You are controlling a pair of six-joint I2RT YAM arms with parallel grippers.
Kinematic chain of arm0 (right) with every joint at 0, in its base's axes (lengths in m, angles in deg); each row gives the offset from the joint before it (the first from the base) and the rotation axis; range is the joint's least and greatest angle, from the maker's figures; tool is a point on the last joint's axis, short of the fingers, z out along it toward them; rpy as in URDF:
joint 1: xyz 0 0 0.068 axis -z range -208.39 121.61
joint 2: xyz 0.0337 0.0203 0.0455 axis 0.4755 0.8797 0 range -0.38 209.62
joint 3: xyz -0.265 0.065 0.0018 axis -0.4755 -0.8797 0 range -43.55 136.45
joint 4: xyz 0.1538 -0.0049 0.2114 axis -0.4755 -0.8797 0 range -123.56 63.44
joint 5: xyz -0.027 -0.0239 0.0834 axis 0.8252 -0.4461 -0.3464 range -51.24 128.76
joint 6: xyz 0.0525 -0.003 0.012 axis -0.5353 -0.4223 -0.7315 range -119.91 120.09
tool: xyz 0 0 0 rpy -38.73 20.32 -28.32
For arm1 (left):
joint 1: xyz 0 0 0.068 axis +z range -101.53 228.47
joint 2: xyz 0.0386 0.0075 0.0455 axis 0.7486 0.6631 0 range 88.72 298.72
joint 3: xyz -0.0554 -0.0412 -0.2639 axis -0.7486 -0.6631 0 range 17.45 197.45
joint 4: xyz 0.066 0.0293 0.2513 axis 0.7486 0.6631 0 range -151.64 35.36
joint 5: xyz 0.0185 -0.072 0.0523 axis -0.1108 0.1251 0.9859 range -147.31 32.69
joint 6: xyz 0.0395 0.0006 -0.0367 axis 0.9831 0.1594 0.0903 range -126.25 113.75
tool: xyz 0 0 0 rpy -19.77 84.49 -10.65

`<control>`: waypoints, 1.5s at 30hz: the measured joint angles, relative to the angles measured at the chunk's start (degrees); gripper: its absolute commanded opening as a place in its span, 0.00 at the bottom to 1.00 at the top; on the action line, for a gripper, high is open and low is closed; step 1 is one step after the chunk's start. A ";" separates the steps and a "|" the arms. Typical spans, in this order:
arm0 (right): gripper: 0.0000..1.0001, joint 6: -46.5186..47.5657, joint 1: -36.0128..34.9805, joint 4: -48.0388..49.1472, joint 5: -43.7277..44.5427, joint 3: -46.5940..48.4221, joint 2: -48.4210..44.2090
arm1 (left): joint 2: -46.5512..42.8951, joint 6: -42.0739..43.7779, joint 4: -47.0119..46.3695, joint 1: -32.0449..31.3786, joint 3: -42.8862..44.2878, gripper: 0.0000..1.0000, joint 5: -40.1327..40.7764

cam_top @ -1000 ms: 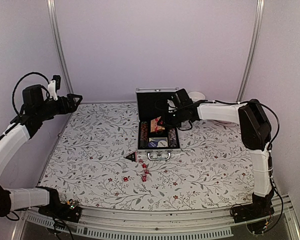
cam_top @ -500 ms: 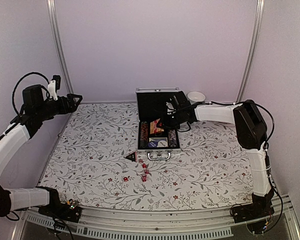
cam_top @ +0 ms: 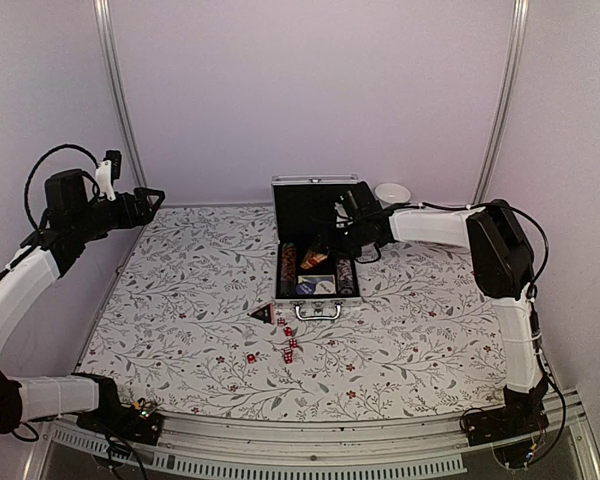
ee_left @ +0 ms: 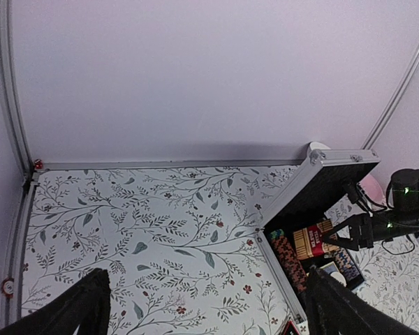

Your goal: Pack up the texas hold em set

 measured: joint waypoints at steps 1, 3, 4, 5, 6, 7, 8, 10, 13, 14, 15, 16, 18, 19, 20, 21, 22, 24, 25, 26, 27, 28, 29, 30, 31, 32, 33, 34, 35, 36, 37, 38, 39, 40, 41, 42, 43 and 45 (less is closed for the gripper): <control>0.59 0.07 0.00 0.00 0.46 0.09 0.02 | 0.00 0.00 0.00 0.00 0.00 0.97 0.00; 0.61 0.09 0.00 0.00 1.57 0.17 0.02 | 0.02 0.00 0.00 0.00 0.00 0.97 0.00; 0.62 0.07 0.00 0.02 2.01 0.20 0.02 | 0.02 0.00 0.00 0.00 0.00 0.97 0.02; 0.63 0.15 0.00 0.00 2.69 0.20 0.02 | 0.02 0.00 0.00 0.00 0.00 0.97 0.00; 0.63 0.24 0.00 0.00 3.39 0.20 0.02 | 0.02 0.00 0.02 0.00 0.00 0.97 0.00; 0.65 0.31 0.00 0.00 4.00 0.20 0.02 | 0.02 0.00 0.02 0.00 0.00 0.97 0.00; 0.66 0.44 0.00 0.00 4.74 0.20 0.02 | 0.02 0.00 0.04 0.00 0.00 0.97 0.00; 0.67 0.66 0.00 -0.02 6.19 0.17 0.02 | 0.04 0.00 0.04 0.00 0.00 0.97 0.00; 0.67 1.14 0.00 -0.04 8.20 0.17 0.02 | 0.11 0.00 0.09 0.00 0.00 0.97 0.00; 0.67 1.31 0.00 -0.04 8.87 0.15 0.02 | 0.17 0.00 0.11 0.00 0.00 0.97 0.00; 0.67 1.42 0.00 -0.04 9.29 0.11 0.02 | 0.24 0.00 0.13 0.00 0.00 0.97 -0.02; 0.66 1.57 0.00 -0.04 9.84 0.00 0.00 | 0.33 0.00 0.15 0.00 0.00 0.97 -0.02; 0.65 1.77 0.00 0.00 10.64 -0.33 -0.07 | 0.44 0.00 0.33 0.00 0.00 0.97 0.00; 0.65 1.81 0.00 0.04 10.84 -0.44 -0.09 | 0.46 0.00 0.42 0.00 0.00 0.97 -0.02; 0.65 1.81 0.00 0.22 10.97 -0.70 -0.17 | 0.46 0.00 0.44 0.00 0.00 0.97 0.00; 0.65 1.79 0.00 0.31 11.06 -1.07 -0.33 | 0.46 0.00 0.46 0.00 0.00 0.97 0.00; 0.64 1.77 -0.02 0.44 11.13 -1.40 -0.46 | 0.48 0.00 0.48 0.00 0.00 0.97 0.00; 0.62 1.75 -0.02 0.79 11.26 -2.16 -0.83 | 0.48 0.00 0.52 0.00 0.00 0.97 0.00; 0.61 1.75 -0.04 0.90 11.37 -2.38 -0.94 | 0.48 0.00 0.55 0.00 0.00 0.97 0.00; 0.59 1.75 -0.04 1.03 11.39 -2.51 -1.03 | 0.48 0.00 0.55 0.00 0.00 0.97 0.00; 0.58 1.75 -0.04 1.03 11.41 -2.54 -1.03 | 0.48 0.00 0.57 0.00 0.00 0.97 0.00; 0.56 1.77 -0.04 1.07 11.39 -2.56 -1.05 | 0.50 0.00 0.57 0.00 0.00 0.97 0.00; 0.55 1.77 -0.07 1.09 11.39 -2.56 -1.05 | 0.52 0.00 0.63 0.00 0.00 0.97 0.00; 0.53 1.77 -0.07 1.07 11.39 -2.58 -1.05 | 0.55 0.00 0.70 0.00 0.00 0.97 0.00; 0.52 1.81 -0.11 1.09 11.39 -2.60 -1.05 | 0.55 0.00 0.76 0.00 0.00 0.97 -0.02; 0.51 1.81 -0.11 1.09 11.37 -2.60 -1.05 | 0.59 0.00 0.76 0.00 0.00 0.97 -0.02; 0.50 1.90 -0.11 1.09 11.34 -2.60 -1.05 | 0.63 0.00 0.74 0.00 0.00 0.97 -0.04; 0.50 1.99 -0.11 1.09 11.34 -2.62 -1.05 | 0.68 0.00 0.76 0.00 0.00 0.97 -0.04; 0.50 2.01 -0.11 1.09 11.32 -2.62 -1.05 | 0.76 0.00 0.76 0.00 0.00 0.97 -0.07; 0.49 2.01 -0.11 1.09 11.32 -2.62 -1.05 | 0.83 0.00 0.76 0.00 0.00 0.97 -0.09; 0.49 2.05 -0.11 1.09 11.32 -2.60 -1.05 | 0.90 0.00 0.79 0.00 0.00 0.97 -0.09; 0.49 2.12 -0.11 1.09 11.28 -2.62 -1.05 | 0.92 0.00 0.79 0.00 0.00 0.97 -0.13; 0.49 2.21 -0.11 1.09 11.10 -2.62 -1.05 | 0.92 0.00 0.79 0.00 0.00 0.97 -0.17; 0.49 2.21 -0.11 1.09 10.91 -2.62 -1.05 | 0.92 0.00 0.79 0.00 0.00 0.97 -0.26; 0.49 2.23 -0.11 1.11 10.62 -2.62 -1.05 | 0.94 0.00 0.79 0.00 0.00 0.97 -0.33; 0.49 2.23 -0.11 1.11 10.34 -2.62 -1.05 | 0.96 0.00 0.79 0.00 0.00 0.97 -0.42; 0.49 2.21 -0.11 1.14 10.01 -2.62 -1.05 | 1.05 0.00 0.79 0.00 0.00 0.97 -0.50; 0.49 2.23 -0.11 1.18 9.33 -2.62 -1.05 | 1.36 0.02 0.83 0.00 0.00 0.97 -0.72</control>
